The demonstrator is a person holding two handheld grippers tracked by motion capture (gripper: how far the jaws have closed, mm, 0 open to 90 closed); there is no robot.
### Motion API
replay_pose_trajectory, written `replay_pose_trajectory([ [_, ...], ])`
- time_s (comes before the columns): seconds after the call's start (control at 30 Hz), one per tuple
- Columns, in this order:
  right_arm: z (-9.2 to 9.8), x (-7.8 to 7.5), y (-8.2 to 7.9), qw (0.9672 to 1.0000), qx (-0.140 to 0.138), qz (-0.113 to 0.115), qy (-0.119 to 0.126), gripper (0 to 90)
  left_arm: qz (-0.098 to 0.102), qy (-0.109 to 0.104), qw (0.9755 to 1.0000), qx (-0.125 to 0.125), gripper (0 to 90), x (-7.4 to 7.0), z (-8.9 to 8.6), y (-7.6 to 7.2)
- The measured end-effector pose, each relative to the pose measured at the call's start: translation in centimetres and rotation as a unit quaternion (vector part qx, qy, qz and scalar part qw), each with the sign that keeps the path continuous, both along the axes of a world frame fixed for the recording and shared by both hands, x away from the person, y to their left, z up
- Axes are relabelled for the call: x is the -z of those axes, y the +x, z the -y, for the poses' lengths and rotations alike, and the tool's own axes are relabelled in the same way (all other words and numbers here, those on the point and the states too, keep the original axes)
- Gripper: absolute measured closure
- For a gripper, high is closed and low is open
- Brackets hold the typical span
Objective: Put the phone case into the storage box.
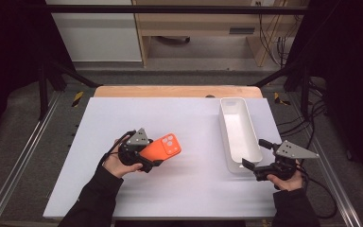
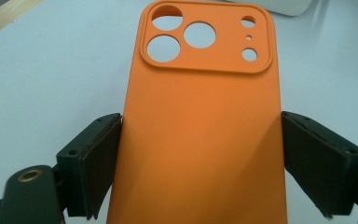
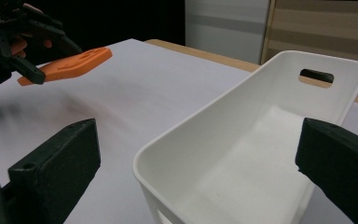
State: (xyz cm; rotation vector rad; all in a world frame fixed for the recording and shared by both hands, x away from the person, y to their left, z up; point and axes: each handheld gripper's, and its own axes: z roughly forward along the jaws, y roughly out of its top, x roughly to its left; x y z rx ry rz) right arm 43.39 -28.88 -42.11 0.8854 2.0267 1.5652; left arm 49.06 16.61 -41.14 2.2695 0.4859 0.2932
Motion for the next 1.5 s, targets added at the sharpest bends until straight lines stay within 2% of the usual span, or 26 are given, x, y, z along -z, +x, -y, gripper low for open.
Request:
replay_pose_trajectory([
  [0.7,-2.3,-1.1,-0.6,0.9985,-0.046,0.011,-0.025,0.5,0.004,0.000,0.9995,0.032,14.9,-0.5,1.7,-1.2],
  [1.17,-4.1,-1.2,-0.7,0.9963,-0.072,0.010,-0.046,0.5,0.006,0.000,0.9987,0.050,14.9,-0.7,2.6,-1.7],
  [1.5,-5.1,-1.2,-0.7,0.9948,-0.088,0.009,-0.051,0.5,0.005,-0.002,0.9977,0.067,14.9,-0.7,3.5,-2.1],
])
